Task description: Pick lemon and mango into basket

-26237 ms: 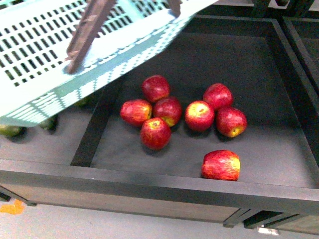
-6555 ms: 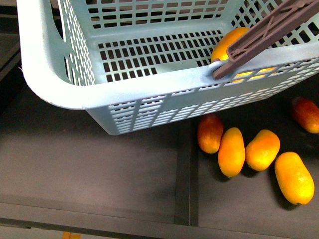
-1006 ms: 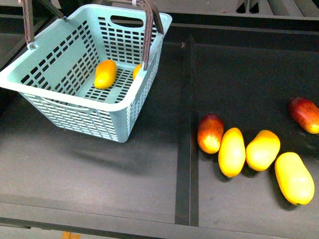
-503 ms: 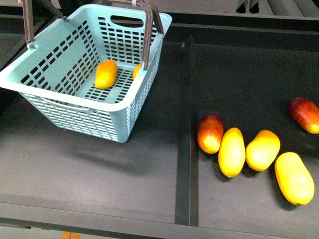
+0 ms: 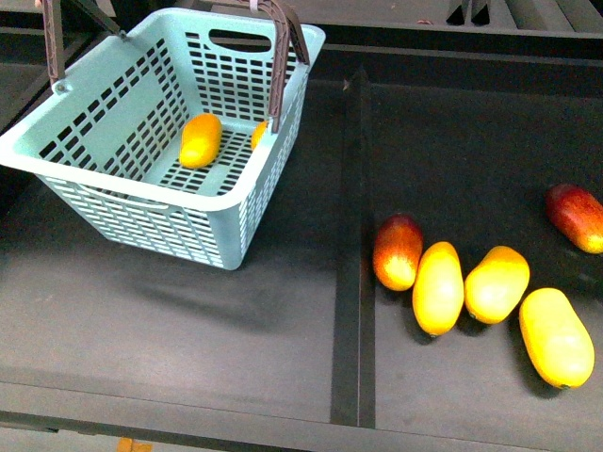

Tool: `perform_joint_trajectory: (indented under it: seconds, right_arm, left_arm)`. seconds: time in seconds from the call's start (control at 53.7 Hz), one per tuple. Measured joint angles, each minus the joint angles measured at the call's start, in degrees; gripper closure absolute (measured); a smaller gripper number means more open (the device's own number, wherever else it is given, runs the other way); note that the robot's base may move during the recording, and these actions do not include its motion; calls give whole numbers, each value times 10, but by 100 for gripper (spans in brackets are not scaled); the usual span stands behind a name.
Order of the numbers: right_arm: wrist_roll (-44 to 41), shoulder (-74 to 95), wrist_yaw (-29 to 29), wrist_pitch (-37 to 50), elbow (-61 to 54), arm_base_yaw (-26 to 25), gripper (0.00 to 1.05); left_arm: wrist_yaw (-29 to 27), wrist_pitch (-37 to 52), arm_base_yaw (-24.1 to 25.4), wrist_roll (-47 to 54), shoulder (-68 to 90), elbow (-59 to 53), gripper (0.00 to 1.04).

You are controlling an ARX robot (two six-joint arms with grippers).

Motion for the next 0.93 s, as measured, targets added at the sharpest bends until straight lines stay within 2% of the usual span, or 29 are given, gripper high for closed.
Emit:
perform_joint_trajectory:
  seconds: [0.633,0.745,0.894,0.931]
  right_arm:
    - [0,0,0,0,0,0,9]
    - [0,0,0,0,0,0,9]
    - [0,0,0,0,0,0,9]
    - [0,0,0,0,0,0,9]
  left_arm:
    - [0,-3,0,0,-8,0,102]
    - [0,-3,0,0,-8,0,78]
    - [0,-3,0,0,-8,0,52]
    - [0,-3,0,0,-8,0,42]
